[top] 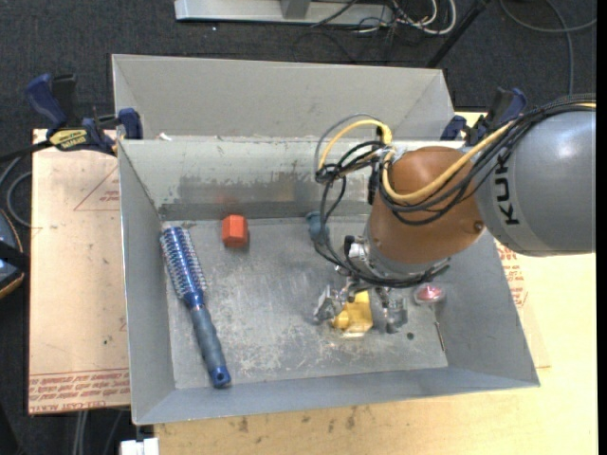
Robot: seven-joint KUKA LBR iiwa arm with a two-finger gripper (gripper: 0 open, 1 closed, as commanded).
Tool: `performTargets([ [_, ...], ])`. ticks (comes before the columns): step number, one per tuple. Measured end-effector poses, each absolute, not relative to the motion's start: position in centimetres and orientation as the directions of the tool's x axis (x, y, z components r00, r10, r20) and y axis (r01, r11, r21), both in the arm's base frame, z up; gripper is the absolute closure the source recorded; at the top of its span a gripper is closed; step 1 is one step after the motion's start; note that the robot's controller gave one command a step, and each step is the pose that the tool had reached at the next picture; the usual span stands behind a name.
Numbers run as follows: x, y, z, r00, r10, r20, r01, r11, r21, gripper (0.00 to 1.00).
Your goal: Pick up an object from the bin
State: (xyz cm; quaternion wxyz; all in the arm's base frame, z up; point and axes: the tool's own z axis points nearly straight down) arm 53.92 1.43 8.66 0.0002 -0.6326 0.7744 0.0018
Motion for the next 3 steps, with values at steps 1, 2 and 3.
performTargets([
  [1, 54.0, 1.3, 8.6, -0.203, -0.979, -0.003, -0.979, 0.203, 0.001, 1.00],
  [2, 54.0, 1.3, 8.6, -0.203, -0.979, -0.003, -0.979, 0.203, 0.001, 1.00],
  [3, 54.8, 1.8, 20.9, -0.286, -0.958, -0.005, -0.958, 0.286, -0.009, 1.00],
])
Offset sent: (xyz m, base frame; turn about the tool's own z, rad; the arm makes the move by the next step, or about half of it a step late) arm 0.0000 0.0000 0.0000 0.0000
